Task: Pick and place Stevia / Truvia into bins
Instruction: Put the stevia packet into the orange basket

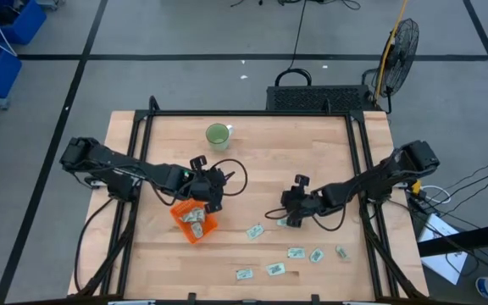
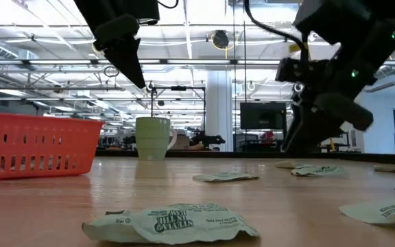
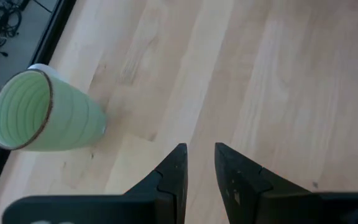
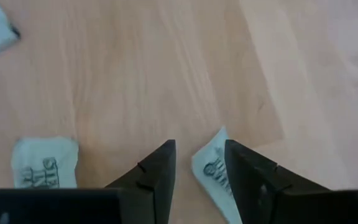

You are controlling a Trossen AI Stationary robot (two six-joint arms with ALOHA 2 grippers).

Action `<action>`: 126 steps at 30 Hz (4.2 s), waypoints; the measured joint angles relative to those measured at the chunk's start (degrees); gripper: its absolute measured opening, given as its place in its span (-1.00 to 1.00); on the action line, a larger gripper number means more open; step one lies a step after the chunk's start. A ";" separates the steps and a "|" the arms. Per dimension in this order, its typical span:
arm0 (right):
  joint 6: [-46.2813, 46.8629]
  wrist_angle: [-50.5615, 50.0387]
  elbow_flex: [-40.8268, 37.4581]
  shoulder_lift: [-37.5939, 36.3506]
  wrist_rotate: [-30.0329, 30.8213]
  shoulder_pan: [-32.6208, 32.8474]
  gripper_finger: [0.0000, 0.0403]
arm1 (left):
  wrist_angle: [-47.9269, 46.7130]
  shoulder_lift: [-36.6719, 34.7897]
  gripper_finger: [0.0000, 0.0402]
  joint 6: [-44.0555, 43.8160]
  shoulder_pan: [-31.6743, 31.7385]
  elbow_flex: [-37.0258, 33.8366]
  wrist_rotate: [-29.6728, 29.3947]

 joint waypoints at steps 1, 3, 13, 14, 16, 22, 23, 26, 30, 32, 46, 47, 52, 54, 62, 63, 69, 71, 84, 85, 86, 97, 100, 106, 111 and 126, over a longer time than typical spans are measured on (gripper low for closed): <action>-0.02 0.08 -0.30 0.74 -0.07 0.20 -0.35 | 0.06 0.00 -0.56 -0.31 -0.02 0.00 0.00; -0.02 0.41 -1.36 1.89 0.24 0.55 -0.35 | 0.09 0.00 -0.56 -0.46 -0.02 0.00 0.00; -0.44 12.48 -7.50 1.93 4.42 0.32 -0.49 | 1.19 0.00 -0.56 -0.54 -0.02 0.00 0.02; -0.84 13.28 -7.76 1.93 4.30 0.11 -0.55 | 1.21 0.00 -0.56 -0.64 -0.02 0.00 0.02; -1.79 14.17 -8.07 2.00 4.21 -0.40 -0.68 | 1.49 0.00 -0.56 -0.68 -0.02 0.00 0.02; -6.31 14.52 -8.48 1.86 4.67 -2.18 -0.97 | 3.63 0.00 -0.56 -0.74 -0.02 -0.02 0.14; -8.33 15.20 -8.55 1.52 4.71 -2.26 -0.97 | 4.01 0.00 -0.56 -0.69 -0.02 -0.02 0.47; -14.25 21.04 -8.58 0.59 4.50 -2.89 -0.99 | 4.89 0.01 -0.56 3.29 -0.02 -0.04 3.78; -17.82 32.04 -8.50 -0.78 0.84 -4.48 -0.99 | 8.93 0.04 -0.56 14.74 -0.35 -0.07 7.51; -17.93 37.91 -8.53 -0.97 -4.59 -5.58 -1.00 | 11.63 0.04 -0.56 19.35 -0.70 -0.07 7.65; -9.01 20.48 -8.50 -2.59 -5.99 -7.63 -0.80 | 15.92 0.07 -0.56 21.92 -0.83 -2.05 11.01; -8.40 19.39 -8.50 -2.59 -5.98 -7.59 -0.75 | 15.89 0.07 -0.56 21.91 -0.75 -2.53 11.01; -8.70 19.57 -8.50 -2.39 -3.54 -7.55 -0.50 | 15.98 0.07 -0.56 21.58 -0.48 -4.69 11.04; -9.30 20.25 -8.48 -2.02 -2.11 -7.57 -0.41 | 16.06 0.07 -0.56 21.27 -0.38 -5.49 11.01; -9.42 22.43 -8.45 2.34 -1.58 -7.55 -0.32 | 16.16 0.07 -0.56 20.13 -0.22 -6.99 10.73; -9.42 23.20 -8.45 3.25 -1.53 -7.55 -0.33 | 16.32 0.07 -0.56 20.11 -0.14 -6.98 10.59; -11.07 24.39 -8.34 5.41 2.02 -7.48 -0.52 | 17.30 0.07 -0.56 20.00 0.40 -6.98 10.49; -11.87 24.17 -8.34 5.21 2.76 -7.51 -0.67 | 17.59 0.07 -0.56 19.76 0.58 -6.99 10.47; -18.92 37.46 -8.41 2.21 -1.80 -8.24 -0.99 | 20.58 0.07 -0.56 19.96 1.51 -6.97 10.45; -19.35 39.94 -8.42 1.23 -4.09 -8.28 -1.00 | 21.39 0.07 -0.56 20.44 1.49 -6.97 10.35; -19.35 42.99 -8.52 0.47 -6.43 -8.44 -1.00 | 22.28 0.07 -0.56 20.93 1.49 -6.99 10.24; -13.33 56.12 -8.49 -1.96 -24.15 -10.88 -1.00 | 29.73 0.07 -0.56 27.40 1.33 -6.97 10.56; -11.53 54.57 -8.50 -1.94 -24.15 -11.52 -1.00 | 30.36 0.07 -0.56 28.00 1.47 -6.97 12.46; -11.87 57.89 -8.45 -1.96 -24.20 -12.37 -1.00 | 35.03 2.21 -0.56 27.68 2.08 -6.97 15.50; -11.85 59.76 -8.45 -1.96 -24.30 -12.42 -1.00 | 38.43 4.74 -0.56 29.33 2.94 -6.97 15.50; -11.78 60.14 -8.45 -1.96 -24.32 -12.42 -1.00 | 38.90 4.76 -0.56 29.25 4.76 -6.97 16.10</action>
